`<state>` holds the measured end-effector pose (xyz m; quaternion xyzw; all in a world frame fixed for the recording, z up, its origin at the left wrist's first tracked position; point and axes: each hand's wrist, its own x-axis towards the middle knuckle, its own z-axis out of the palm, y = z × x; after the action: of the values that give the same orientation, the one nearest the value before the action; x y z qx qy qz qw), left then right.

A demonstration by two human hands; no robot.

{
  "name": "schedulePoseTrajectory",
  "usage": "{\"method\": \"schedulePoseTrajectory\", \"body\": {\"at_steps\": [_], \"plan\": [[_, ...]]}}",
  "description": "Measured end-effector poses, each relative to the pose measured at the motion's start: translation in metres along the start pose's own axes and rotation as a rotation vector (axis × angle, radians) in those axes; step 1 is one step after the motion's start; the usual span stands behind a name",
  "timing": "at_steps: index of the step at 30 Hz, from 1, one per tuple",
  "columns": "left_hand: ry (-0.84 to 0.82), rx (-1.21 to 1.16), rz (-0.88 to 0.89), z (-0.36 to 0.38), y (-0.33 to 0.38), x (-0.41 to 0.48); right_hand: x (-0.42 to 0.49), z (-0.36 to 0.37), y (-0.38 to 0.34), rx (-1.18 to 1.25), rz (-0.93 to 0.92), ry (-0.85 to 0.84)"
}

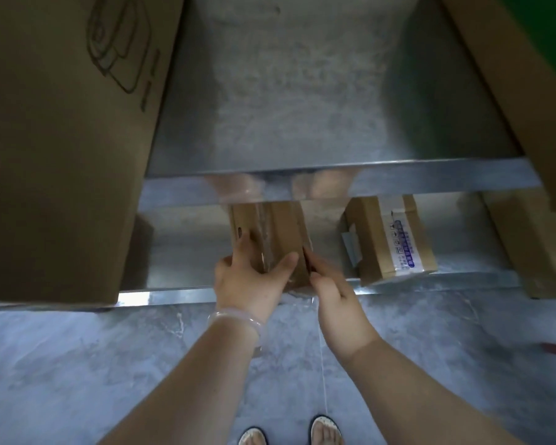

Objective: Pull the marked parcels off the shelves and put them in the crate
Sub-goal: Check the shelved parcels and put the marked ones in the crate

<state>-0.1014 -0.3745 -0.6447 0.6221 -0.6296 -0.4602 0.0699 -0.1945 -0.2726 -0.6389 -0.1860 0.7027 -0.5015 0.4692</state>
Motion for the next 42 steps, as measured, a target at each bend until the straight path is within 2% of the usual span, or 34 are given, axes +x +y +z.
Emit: {"method": "schedulePoseTrajectory", "body": {"at_steps": [6, 9, 11, 13, 16, 20, 22, 28, 32, 37, 42], "plan": [[-0.068, -0.053, -0.058, -0.003, -0.002, -0.012, -0.030, 0.003, -0.003, -0.003, -0.060, -0.019], [-0.109, -0.181, -0.038, -0.014, -0.009, -0.016, -0.031, -0.005, 0.000, -0.045, -0.048, -0.015], [-0.158, -0.339, -0.042, -0.021, -0.018, -0.022, -0.026, -0.017, 0.003, -0.066, -0.050, 0.057], [-0.214, -0.491, -0.069, -0.025, -0.029, -0.030, -0.019, -0.030, 0.009, -0.032, 0.060, 0.119], [-0.261, -0.559, -0.100, -0.025, -0.043, -0.038, -0.017, -0.038, 0.013, -0.015, 0.240, 0.038], [-0.313, -0.587, -0.101, -0.024, -0.044, -0.042, -0.018, -0.034, 0.020, 0.008, 0.241, -0.011], [-0.277, -0.537, -0.077, -0.024, -0.043, -0.042, -0.018, -0.032, 0.022, 0.030, 0.216, 0.004], [-0.109, -0.185, 0.079, -0.030, -0.047, -0.029, -0.026, -0.017, 0.009, -0.041, 0.030, 0.022], [-0.175, -0.020, 0.077, -0.022, -0.049, -0.024, -0.031, -0.003, 0.010, -0.111, -0.061, 0.093], [-0.247, -0.055, -0.068, -0.010, -0.040, -0.013, -0.022, 0.013, 0.010, -0.280, -0.085, 0.108], [-0.291, -0.006, -0.083, -0.006, -0.031, 0.000, -0.006, 0.020, 0.013, -0.326, -0.066, 0.066]]}}
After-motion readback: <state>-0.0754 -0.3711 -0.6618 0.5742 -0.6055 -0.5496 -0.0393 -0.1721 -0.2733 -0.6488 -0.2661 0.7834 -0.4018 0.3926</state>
